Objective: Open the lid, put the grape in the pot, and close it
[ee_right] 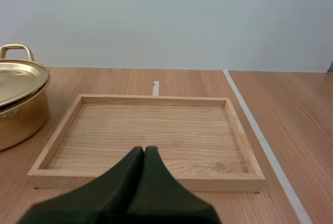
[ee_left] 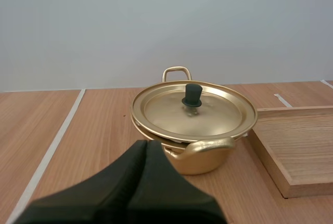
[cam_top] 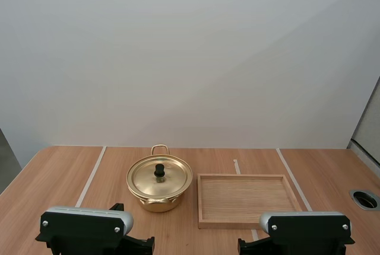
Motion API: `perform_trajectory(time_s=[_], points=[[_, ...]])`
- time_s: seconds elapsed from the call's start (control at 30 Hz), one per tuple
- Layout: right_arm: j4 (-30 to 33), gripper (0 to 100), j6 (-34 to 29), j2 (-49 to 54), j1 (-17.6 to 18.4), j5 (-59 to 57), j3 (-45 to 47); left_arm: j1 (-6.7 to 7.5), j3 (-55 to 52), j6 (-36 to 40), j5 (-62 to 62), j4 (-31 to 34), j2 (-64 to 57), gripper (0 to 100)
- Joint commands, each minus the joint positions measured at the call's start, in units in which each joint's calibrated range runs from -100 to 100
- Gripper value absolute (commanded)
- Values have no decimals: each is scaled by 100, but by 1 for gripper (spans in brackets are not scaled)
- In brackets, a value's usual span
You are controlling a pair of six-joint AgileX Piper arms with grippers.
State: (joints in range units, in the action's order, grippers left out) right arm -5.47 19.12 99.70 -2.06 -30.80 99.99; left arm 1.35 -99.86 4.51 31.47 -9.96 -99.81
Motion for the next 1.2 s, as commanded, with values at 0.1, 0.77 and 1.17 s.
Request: perform_trajectory(time_s=[0.1,0.77,1.17], points=[[40,0,-45,30,-24,1,1,-15,-14,80,-79,845,-19,0],[63,0,-45,30,-24,1,1,-15,-14,911,-298,891,-19,0],[63,0,-45,30,-24,1,1,-15,-14,911,-298,891,-19,0]])
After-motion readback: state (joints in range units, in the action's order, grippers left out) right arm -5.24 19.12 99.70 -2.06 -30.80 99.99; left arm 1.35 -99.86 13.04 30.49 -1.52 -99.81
